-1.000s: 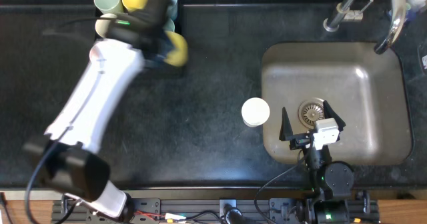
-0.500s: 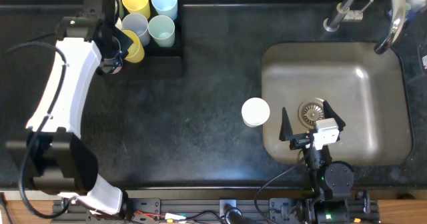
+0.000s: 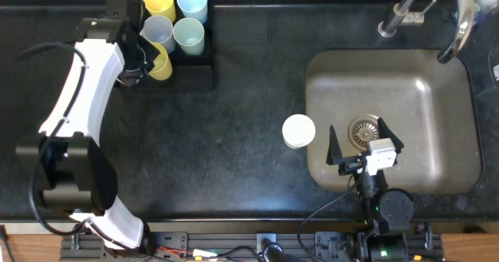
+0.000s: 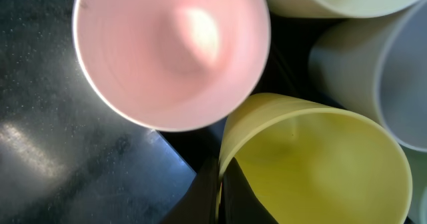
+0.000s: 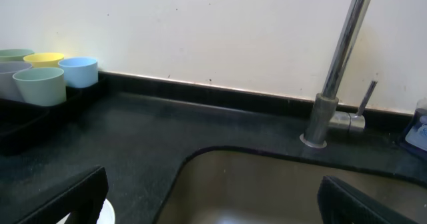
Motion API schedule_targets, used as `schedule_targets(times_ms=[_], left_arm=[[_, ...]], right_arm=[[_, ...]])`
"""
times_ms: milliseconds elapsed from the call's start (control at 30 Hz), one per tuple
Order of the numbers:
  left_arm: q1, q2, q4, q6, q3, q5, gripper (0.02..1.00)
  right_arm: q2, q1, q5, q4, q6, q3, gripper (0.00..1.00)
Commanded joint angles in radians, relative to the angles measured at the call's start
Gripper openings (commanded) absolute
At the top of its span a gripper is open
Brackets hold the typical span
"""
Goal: Store Cups
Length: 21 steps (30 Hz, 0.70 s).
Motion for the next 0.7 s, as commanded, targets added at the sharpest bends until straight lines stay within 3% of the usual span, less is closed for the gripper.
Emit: schedule_targets(times_ms=[33,367,400,433,467,500,533,700], left_arm=[[0.003,0.029,0.010,-0.011,-0.004,-0.019,0.036],[0.002,0.063,0.010,-0.011,-0.004,-0.023,0.042],[0.002,0.063,0.010,-0.011,-0.004,-0.023,0.121],[0.002,0.063,0.010,-0.011,-0.004,-0.023,0.281],[0.002,0.063,0.010,-0.011,-0.004,-0.022,0.542],[0.002,0.063,0.009,-0.011,-0.004,-0.022,0.871],[0.002,0.062,0.007,-0.011,-0.004,-0.018,0.998],[0.002,0.010,-0.017,-0.010,-0.004,-0.018,0.998]], right_arm=[[-0.008,-0.001,-0.006,0.005,0.006,-0.013,0.998],[-0.008,-0.001,-0.006,0.005,0.006,-0.013,0.998],[-0.008,-0.001,-0.006,0.005,0.006,-0.013,0.996],[-0.008,-0.001,-0.006,0.005,0.006,-0.013,0.998],[-0.008,-0.001,-0.006,0.005,0.006,-0.013,0.996],[-0.008,-0.001,-0.006,0.005,0.006,-0.013,0.998],[-0.008,-0.001,-0.006,0.005,0.006,-0.013,0.996],[-0.008,-0.001,-0.006,0.005,0.006,-0.013,0.996]])
